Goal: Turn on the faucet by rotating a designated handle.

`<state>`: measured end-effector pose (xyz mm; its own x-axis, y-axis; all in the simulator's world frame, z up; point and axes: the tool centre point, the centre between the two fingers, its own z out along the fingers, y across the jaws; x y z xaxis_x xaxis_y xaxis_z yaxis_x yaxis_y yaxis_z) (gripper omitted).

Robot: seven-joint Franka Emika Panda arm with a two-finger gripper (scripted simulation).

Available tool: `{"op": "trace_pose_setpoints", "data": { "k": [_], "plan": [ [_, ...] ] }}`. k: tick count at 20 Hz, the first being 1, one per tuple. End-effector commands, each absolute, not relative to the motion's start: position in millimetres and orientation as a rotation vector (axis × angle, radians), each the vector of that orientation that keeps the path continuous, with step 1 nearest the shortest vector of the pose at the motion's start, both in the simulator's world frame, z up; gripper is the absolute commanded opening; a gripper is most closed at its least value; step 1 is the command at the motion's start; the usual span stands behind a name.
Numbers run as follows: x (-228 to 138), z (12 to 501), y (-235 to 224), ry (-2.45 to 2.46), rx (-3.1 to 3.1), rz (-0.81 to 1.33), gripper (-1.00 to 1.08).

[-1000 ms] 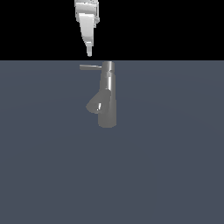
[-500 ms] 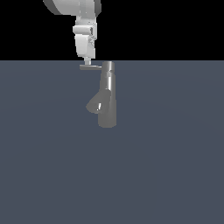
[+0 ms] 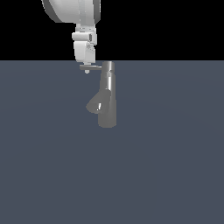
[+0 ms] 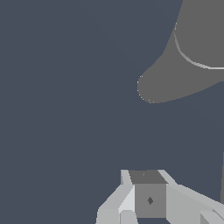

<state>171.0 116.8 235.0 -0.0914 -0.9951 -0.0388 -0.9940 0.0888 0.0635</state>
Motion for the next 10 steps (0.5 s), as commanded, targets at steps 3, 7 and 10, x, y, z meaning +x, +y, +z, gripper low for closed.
{"op": "trace_pose_setpoints", "data": {
  "k": [3, 7, 10],
  "plan": [
    [169, 236, 117, -2.308, 2.107, -0.114, -1.00],
    [162, 239, 118, -2.308, 2.107, -0.114, -1.00],
    [156, 242, 119, -2.308, 2.107, -0.114, -1.00]
  ]
}}
